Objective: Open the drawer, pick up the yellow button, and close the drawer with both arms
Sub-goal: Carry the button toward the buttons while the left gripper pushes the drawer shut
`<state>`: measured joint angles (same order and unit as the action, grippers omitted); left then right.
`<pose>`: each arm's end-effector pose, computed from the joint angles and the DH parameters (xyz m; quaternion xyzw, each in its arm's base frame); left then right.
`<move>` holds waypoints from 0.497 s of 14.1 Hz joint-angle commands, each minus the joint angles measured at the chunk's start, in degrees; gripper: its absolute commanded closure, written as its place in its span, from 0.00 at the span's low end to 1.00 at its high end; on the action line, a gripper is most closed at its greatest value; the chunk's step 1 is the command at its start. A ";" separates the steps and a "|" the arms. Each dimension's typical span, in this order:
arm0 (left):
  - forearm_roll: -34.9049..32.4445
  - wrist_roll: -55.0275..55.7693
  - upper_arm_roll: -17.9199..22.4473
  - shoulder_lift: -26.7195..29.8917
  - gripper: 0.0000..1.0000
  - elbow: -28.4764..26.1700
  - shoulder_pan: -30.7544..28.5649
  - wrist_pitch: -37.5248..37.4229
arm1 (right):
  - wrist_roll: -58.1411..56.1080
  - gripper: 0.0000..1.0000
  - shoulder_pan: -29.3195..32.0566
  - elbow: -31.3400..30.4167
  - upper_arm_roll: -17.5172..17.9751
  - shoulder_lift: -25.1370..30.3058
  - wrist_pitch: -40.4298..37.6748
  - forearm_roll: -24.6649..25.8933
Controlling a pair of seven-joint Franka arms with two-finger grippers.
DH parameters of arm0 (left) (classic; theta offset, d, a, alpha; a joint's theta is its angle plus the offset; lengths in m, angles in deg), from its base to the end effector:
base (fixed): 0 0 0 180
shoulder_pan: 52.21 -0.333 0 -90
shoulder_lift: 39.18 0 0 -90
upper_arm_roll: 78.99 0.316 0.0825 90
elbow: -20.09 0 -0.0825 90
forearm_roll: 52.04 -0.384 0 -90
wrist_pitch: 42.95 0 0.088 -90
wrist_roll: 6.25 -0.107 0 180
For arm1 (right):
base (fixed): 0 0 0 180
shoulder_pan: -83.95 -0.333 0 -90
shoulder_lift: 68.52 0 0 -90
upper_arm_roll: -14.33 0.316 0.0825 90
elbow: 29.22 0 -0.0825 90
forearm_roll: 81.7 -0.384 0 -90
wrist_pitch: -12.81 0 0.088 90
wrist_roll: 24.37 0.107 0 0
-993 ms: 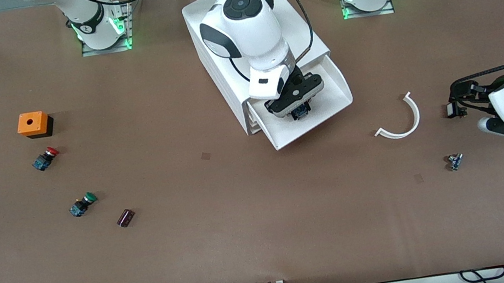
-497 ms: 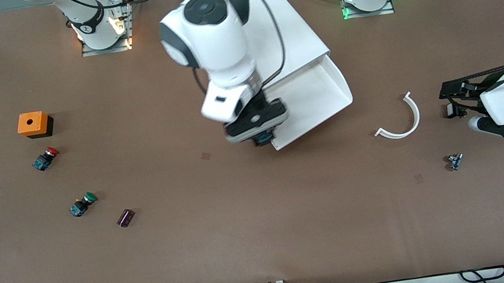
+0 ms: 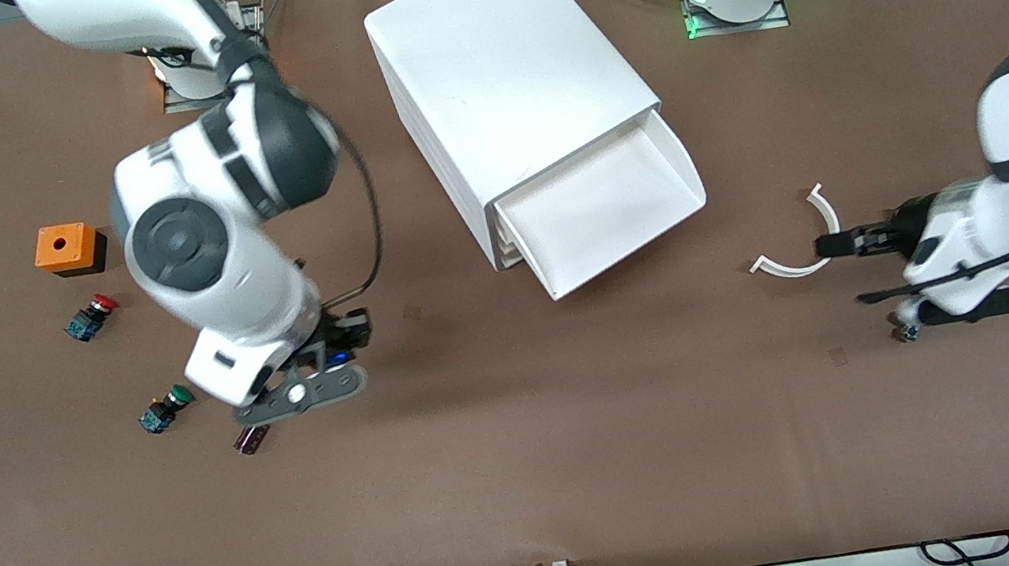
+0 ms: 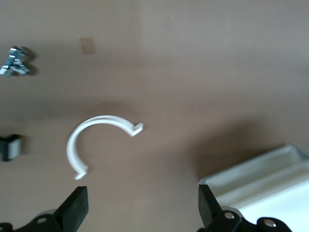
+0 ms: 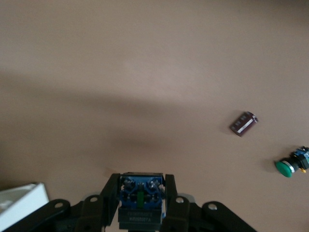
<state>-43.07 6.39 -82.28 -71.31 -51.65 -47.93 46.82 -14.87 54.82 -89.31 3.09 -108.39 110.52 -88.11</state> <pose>0.6831 -0.0988 0.4218 0.9866 0.0554 -0.1362 0.0705 0.6864 0.2808 0.4326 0.9961 0.0863 -0.0119 0.0108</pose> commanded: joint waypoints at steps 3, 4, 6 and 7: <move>-0.27 19.14 0.30 -0.56 0.00 -1.39 8.62 7.87 | -8.10 1.00 5.57 -12.49 1.13 2.43 2.31 -1.59; -0.44 22.22 0.21 -0.56 0.00 -3.13 9.68 9.70 | -8.18 1.00 5.75 -14.95 1.13 2.69 3.27 -1.68; -4.19 27.40 0.21 0.48 0.00 -8.04 14.06 13.83 | -8.10 1.00 5.75 -22.40 1.22 4.96 8.43 -1.77; -7.27 31.26 0.12 0.92 0.00 -9.72 15.65 15.42 | -8.18 1.00 5.58 -27.84 1.22 6.63 13.60 -1.68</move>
<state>-45.85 31.59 -82.51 -72.70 -55.95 -35.52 58.47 -22.39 60.53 -105.31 3.26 -107.66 116.87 -89.22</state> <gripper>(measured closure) 0.000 0.581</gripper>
